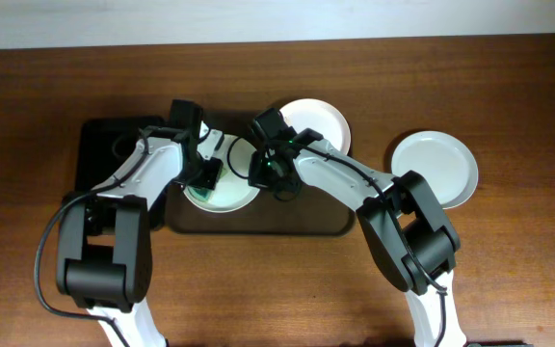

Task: Clean dirty plates on tray and stack at the side
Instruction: 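Scrub the held front plate with the sponge in the left gripper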

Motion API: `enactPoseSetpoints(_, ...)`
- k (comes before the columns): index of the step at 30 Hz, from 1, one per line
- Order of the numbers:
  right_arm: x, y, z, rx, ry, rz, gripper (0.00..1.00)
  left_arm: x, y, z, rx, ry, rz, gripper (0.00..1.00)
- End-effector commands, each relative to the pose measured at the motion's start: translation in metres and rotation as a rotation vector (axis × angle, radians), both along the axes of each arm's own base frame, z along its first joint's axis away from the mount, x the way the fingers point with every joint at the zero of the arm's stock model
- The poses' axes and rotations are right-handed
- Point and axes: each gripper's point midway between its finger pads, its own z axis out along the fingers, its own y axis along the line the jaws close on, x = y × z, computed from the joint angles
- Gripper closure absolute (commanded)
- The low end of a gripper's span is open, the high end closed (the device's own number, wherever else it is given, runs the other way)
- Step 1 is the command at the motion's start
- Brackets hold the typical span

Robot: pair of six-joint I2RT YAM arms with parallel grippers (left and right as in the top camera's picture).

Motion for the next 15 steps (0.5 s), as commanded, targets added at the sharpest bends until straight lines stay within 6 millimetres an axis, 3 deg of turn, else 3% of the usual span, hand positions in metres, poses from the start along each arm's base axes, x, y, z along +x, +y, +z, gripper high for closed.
enactPoseSetpoints(1, -0.009, -0.002, -0.017, -0.024, 0.038, 0.013, 0.96, -0.028, 0.029, -0.056, 0.138, 0.083, 0.175, 0.99)
enactPoseSetpoints(3, -0.008, -0.002, -0.017, -0.024, 0.037, 0.013, 0.96, -0.029, 0.044, -0.054, 0.206, 0.072, 0.339, 1.0)
enactPoseSetpoints(5, -0.008, -0.002, -0.017, -0.023, 0.035, 0.013, 0.96, -0.042, 0.048, -0.05, 0.21, 0.123, 0.547, 0.99)
enactPoseSetpoints(6, -0.008, -0.002, -0.017, -0.022, 0.035, 0.013, 0.96, -0.044, 0.048, -0.046, 0.217, 0.141, 0.561, 0.99)
enactPoseSetpoints(9, -0.008, -0.002, -0.017, -0.022, 0.035, 0.013, 0.96, -0.023, 0.059, -0.026, 0.269, 0.074, 0.612, 1.0)
enactPoseSetpoints(13, -0.008, -0.002, -0.017, -0.022, 0.035, 0.013, 0.96, -0.009, 0.093, -0.008, 0.44, -0.074, 0.733, 0.99)
enactPoseSetpoints(15, -0.008, -0.002, -0.017, -0.022, 0.034, 0.013, 0.96, 0.006, 0.095, -0.005, 0.435, -0.142, 0.75, 0.99)
